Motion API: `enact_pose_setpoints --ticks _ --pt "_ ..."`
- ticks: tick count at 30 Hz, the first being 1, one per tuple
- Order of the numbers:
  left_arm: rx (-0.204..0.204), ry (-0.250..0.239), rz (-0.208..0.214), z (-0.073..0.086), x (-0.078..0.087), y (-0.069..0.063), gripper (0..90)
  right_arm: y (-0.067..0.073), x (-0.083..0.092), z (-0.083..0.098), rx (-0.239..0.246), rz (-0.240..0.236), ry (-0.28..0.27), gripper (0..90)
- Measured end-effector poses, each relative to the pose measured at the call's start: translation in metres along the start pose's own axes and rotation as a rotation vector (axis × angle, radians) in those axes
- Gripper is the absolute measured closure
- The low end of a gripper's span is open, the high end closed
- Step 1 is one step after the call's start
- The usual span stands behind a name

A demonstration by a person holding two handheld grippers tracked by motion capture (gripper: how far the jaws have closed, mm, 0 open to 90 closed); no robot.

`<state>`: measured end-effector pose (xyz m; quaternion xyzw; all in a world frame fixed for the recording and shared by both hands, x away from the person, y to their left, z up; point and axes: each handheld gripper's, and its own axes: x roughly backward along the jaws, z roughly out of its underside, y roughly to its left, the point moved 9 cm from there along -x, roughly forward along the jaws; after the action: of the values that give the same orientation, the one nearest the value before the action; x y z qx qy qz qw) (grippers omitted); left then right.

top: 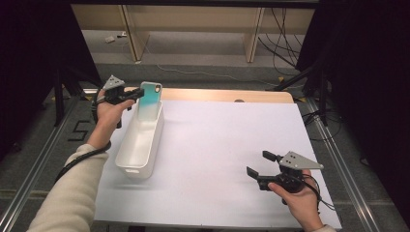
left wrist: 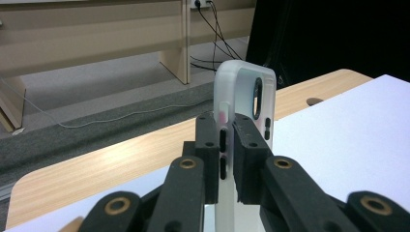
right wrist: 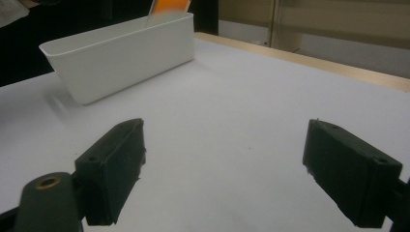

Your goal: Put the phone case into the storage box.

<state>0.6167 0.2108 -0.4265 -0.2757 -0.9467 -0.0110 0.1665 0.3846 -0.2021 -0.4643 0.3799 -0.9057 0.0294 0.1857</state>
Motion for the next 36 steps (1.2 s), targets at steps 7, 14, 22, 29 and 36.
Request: enact_pose_setpoints --ticks 7,14,22,29,36 --pt "-0.003 0.008 0.003 0.003 -0.004 -0.002 82.1 0.002 -0.001 0.001 -0.004 -0.010 0.000 16.4" --pt "0.004 0.011 0.004 0.007 -0.007 -0.001 82.1 0.003 -0.002 0.000 -0.006 -0.016 -0.005 16.4" --pt "0.008 0.012 0.001 0.010 -0.009 -0.002 82.0 0.002 0.000 0.000 0.003 -0.005 -0.002 16.4" --pt "-0.001 0.016 -0.010 0.013 -0.009 0.000 82.0 0.002 -0.001 -0.001 0.001 -0.004 -0.006 16.4" --pt "0.003 0.014 -0.020 0.014 -0.010 0.002 81.8 0.003 -0.002 -0.001 -0.004 -0.019 -0.012 16.4"
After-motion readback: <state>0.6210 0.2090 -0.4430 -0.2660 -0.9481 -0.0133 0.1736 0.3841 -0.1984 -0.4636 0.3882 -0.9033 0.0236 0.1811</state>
